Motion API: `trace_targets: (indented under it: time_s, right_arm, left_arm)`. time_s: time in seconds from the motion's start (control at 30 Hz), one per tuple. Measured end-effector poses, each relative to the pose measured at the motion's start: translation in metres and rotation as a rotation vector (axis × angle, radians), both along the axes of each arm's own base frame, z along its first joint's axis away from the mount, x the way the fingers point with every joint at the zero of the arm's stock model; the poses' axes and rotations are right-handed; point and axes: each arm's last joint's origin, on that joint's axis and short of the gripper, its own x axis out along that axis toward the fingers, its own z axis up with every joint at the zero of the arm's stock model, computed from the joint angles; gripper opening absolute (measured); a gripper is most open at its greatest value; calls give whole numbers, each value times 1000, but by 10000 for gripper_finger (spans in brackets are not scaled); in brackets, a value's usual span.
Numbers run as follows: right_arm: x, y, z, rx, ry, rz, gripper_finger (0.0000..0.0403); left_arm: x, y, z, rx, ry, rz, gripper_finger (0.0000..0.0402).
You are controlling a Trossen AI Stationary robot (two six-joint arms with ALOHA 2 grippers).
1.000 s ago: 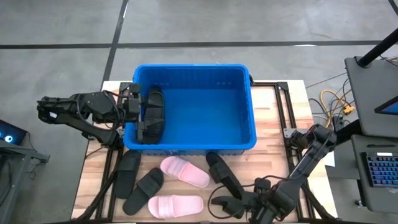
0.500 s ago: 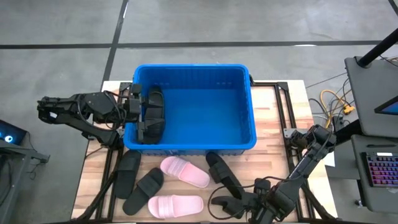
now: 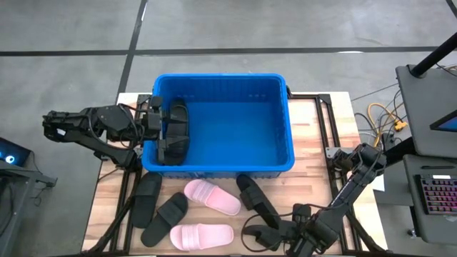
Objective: Pick and place slides into bin
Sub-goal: Put the black slide into the blue container
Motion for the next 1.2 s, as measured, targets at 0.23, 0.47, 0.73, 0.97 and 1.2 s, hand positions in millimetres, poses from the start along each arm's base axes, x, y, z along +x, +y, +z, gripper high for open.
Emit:
trace_targets:
  time_s: [0.23, 0.47, 0.73, 0.97, 1.2]
  right_arm:
    - [4, 9, -3, 105, -39, 62, 249]
    - [2, 7, -11, 96, -36, 58, 247]
    - [-3, 2, -29, 64, 9, -2, 246]
    - [-4, 0, -46, 80, -2, -14, 245]
    - [-4, 0, -57, 112, -26, -23, 244]
  left_arm:
    - [0, 0, 0, 0, 0, 0, 211]
    - [0, 0, 0, 1, 1, 0, 211]
    - [0, 0, 0, 1, 1, 0, 211]
    - [0, 0, 0, 1, 1, 0, 211]
    - [0, 0, 0, 1, 1, 0, 211]
